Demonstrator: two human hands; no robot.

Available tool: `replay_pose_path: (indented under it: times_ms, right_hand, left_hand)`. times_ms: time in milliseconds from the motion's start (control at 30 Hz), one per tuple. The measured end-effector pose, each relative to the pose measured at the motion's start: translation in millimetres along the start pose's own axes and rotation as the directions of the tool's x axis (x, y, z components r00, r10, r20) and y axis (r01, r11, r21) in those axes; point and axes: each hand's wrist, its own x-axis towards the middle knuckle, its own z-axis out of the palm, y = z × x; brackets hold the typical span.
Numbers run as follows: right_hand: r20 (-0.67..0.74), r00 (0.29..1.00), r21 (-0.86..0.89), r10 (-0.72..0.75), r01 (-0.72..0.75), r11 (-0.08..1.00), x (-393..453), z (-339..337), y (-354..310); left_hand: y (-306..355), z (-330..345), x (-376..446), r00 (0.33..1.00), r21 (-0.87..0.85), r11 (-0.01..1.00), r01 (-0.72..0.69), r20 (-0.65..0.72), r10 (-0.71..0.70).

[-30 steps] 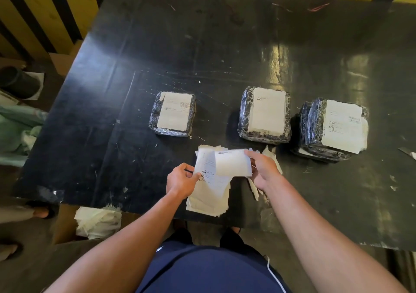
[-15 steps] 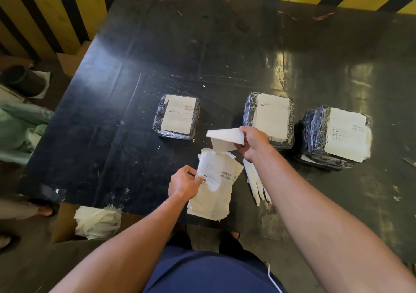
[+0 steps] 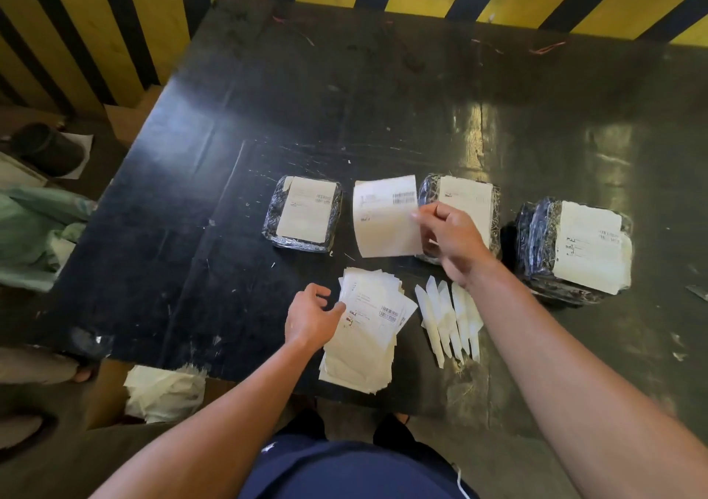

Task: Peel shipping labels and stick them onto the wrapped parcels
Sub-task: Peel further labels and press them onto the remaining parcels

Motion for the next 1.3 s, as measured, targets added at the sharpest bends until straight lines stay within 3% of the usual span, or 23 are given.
replay_pose_path:
  times_ms: [100, 200, 267, 400, 633, 1300]
  right_hand:
    - [0.074, 0.997, -0.015, -0.028, 0.029, 0.999, -25, -1, 26]
    - [0.107, 0.994, 0.002, -0.039, 0.039, 0.999, -47, -1, 46]
    - [0.107, 0.992, 0.008, -0.063, 0.062, 0.998, -61, 0, 55]
    - [0.085, 0.989, -0.017, -0.124, 0.126, 0.992, -82, 0, 57]
    - [0.109, 0.97, 0.138, -0.219, 0.204, 0.969, -95, -18, 12]
    - [0.24, 0.944, 0.118, -0.228, 0.205, 0.972, -100, -26, -20]
  left_hand:
    - [16, -23, -7, 0.992, -0.275, 0.954, -0.12, -0.055, 0.109]
    - [43, -46, -24, 0.971, -0.541, 0.83, -0.133, 0.098, 0.219]
    - [58, -55, -37, 0.935, -0.594, 0.794, -0.132, 0.191, 0.298]
    - [75, -59, -54, 0.925, -0.649, 0.739, -0.18, 0.145, 0.352]
    - [87, -67, -75, 0.918, -0.626, 0.738, -0.252, 0.086, 0.387]
    - [97, -72, -86, 0.902, -0.601, 0.752, -0.271, 0.115, 0.417]
